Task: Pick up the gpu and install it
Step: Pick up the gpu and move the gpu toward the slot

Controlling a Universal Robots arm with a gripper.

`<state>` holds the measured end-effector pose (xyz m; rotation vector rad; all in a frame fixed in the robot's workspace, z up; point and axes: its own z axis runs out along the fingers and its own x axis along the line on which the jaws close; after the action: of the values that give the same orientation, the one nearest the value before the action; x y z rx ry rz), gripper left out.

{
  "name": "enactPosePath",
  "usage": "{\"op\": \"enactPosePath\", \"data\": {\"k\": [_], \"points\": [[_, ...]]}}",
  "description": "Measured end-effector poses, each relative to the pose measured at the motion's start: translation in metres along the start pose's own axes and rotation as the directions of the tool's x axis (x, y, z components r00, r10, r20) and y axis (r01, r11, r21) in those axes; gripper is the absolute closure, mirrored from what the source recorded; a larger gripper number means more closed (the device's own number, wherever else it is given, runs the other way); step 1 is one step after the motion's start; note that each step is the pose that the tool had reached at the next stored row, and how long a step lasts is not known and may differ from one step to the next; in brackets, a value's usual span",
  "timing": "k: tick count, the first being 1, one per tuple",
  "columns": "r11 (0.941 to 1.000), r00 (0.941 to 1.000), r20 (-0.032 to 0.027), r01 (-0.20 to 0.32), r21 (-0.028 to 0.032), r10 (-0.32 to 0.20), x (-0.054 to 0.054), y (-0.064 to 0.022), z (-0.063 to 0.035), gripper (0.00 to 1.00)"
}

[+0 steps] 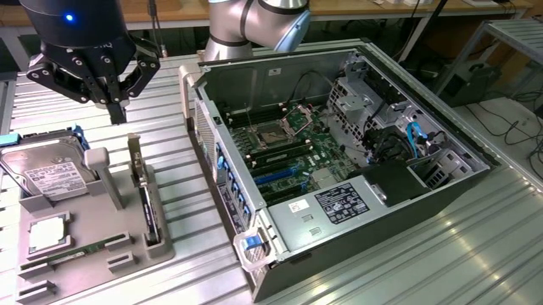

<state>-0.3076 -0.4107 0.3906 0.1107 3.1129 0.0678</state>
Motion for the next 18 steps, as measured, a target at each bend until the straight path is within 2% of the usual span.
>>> {"op": "enactPosePath", "data": {"k": [2,3,4,7,8,9,12,13,15,16,17,18], "points": [[1.0000,1.0000,0.0000,0.001,0.0000,-0.001,0.000,0.0000,0.0000,0.89],[1.0000,1.0000,0.0000,0.001,0.0000,-0.001,0.000,0.0000,0.0000,0.83],[1.0000,1.0000,0.0000,0.001,0.0000,-0.001,0.000,0.0000,0.0000,0.83],[1.0000,1.0000,-0.0001,0.001,0.0000,-0.001,0.000,0.0000,0.0000,0.64],[1.0000,1.0000,-0.0001,0.001,0.0000,-0.001,0.000,0.0000,0.0000,0.52],[0.9999,0.9999,-0.0013,0.015,0.0030,-0.015,0.000,-0.0001,0.0009,0.46],[0.9986,0.9985,-0.0086,0.054,0.0042,-0.054,0.000,-0.0007,0.0031,0.46],[0.9984,0.9984,-0.0101,0.056,0.0042,-0.056,0.000,-0.0032,0.0037,0.46],[0.9984,0.9983,-0.0102,0.057,0.0041,-0.057,-0.001,-0.0095,0.0051,0.45],[0.9984,0.9983,-0.0103,0.057,0.0043,-0.057,-0.001,-0.0107,0.0057,0.45],[0.9984,0.9983,-0.0099,0.057,0.0047,-0.057,-0.001,-0.0114,0.0068,0.38],[0.9983,0.9983,-0.0102,0.057,0.0061,-0.057,-0.001,-0.0116,0.0080,0.38]]}}
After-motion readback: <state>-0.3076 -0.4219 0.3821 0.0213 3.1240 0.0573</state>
